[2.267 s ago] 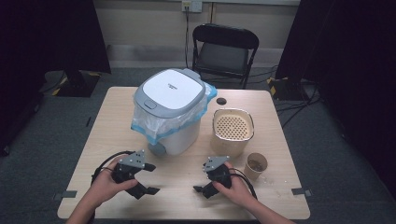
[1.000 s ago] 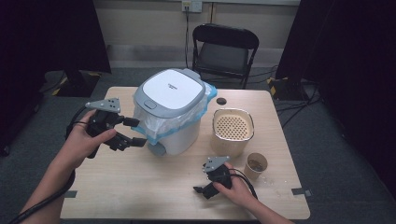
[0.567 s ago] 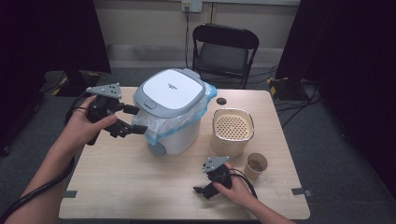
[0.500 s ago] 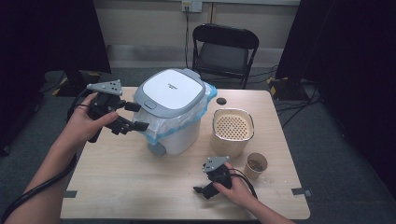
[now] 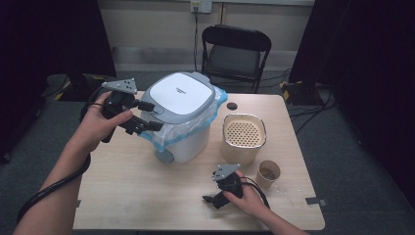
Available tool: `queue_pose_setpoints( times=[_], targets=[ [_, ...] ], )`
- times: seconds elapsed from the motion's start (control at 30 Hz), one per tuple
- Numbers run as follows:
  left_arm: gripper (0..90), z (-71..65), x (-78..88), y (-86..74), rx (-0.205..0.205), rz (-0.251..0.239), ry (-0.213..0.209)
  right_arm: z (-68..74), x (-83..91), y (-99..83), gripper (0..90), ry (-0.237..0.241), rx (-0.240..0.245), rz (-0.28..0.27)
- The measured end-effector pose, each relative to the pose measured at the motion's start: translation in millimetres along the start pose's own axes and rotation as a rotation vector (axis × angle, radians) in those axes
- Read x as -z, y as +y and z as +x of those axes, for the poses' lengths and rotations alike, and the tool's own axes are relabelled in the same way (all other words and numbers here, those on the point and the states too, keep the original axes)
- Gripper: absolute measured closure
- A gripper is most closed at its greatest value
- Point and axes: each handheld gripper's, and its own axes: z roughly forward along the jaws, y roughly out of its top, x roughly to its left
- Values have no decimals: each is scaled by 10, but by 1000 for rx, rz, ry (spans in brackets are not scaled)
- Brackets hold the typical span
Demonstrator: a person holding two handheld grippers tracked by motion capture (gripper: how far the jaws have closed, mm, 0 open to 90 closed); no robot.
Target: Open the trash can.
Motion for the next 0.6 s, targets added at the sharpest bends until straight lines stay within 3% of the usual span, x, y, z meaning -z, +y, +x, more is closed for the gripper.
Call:
queue_pose_setpoints(
  times=[0.6],
  targets=[
    [157,8,-99,70,-18,8,0,0,0,0,45,0,0,0]
  ],
)
